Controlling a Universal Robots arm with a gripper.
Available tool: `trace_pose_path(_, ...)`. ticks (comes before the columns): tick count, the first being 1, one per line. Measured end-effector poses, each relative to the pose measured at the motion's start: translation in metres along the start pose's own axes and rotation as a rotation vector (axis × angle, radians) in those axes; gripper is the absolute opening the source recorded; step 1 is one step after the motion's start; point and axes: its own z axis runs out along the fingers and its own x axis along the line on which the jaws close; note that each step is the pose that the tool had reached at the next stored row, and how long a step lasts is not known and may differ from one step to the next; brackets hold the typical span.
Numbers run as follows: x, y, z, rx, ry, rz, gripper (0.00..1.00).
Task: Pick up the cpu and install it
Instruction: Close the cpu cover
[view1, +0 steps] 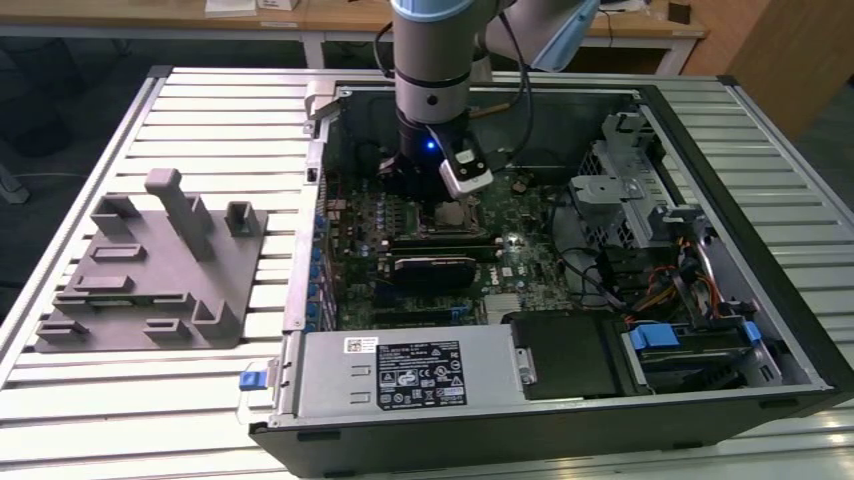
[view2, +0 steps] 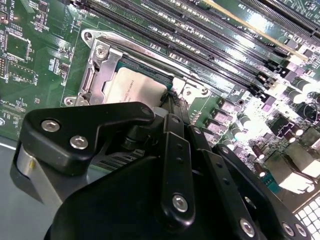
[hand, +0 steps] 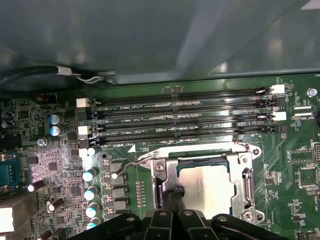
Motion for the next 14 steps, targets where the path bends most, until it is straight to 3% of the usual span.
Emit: trace_pose_path(14, 0.0015, -0.0001, -0.002, -0.0004, -0.0002, -0.001, 0.11)
